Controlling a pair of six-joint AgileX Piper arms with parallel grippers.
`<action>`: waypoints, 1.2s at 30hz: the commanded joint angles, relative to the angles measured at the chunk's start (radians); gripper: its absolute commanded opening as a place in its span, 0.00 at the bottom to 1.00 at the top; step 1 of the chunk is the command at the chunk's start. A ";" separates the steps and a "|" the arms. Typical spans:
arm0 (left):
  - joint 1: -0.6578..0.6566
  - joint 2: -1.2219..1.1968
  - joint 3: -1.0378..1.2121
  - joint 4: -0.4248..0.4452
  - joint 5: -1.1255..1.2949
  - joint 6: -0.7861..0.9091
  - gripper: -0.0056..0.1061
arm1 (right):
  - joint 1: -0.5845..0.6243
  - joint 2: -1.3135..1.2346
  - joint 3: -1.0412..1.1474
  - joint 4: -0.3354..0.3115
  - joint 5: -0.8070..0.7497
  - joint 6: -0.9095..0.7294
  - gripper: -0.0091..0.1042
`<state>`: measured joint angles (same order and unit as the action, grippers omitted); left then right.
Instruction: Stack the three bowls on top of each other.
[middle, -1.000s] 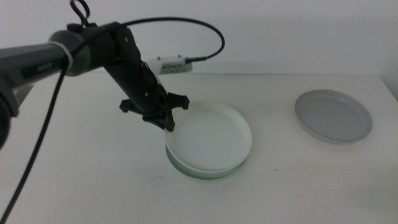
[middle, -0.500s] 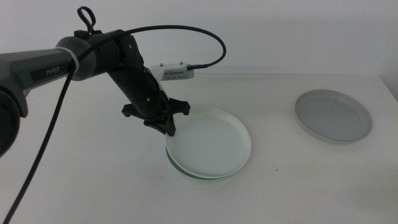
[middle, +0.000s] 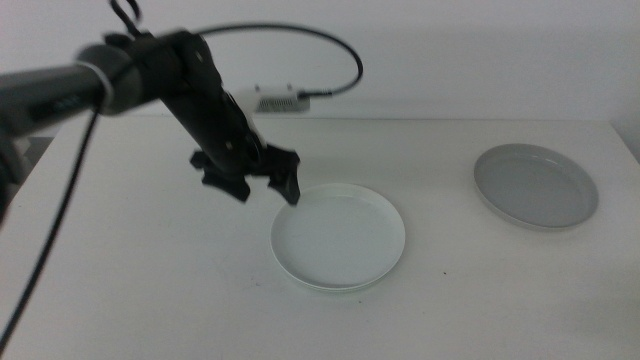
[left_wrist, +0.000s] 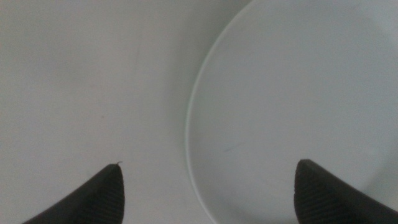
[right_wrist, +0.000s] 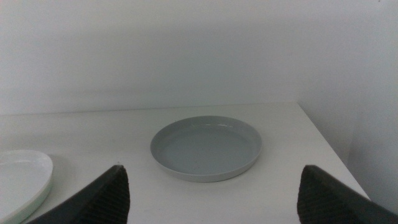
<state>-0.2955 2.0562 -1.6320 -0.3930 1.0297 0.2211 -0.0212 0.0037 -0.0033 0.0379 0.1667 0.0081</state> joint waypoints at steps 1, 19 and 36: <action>0.020 -0.056 -0.025 -0.037 0.034 0.051 0.89 | 0.002 -0.004 0.003 -0.006 -0.005 -0.008 0.90; 0.156 -0.919 0.255 -0.400 0.008 0.489 0.89 | 0.002 -0.004 0.003 -0.006 -0.005 -0.008 0.90; 0.156 -0.978 0.253 -0.319 -0.025 0.449 0.89 | 0.002 -0.004 0.003 -0.006 -0.005 -0.008 0.90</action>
<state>-0.1407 1.0817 -1.3844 -0.7119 1.0226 0.6775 -0.0212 0.0037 -0.0033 0.0379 0.1667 0.0081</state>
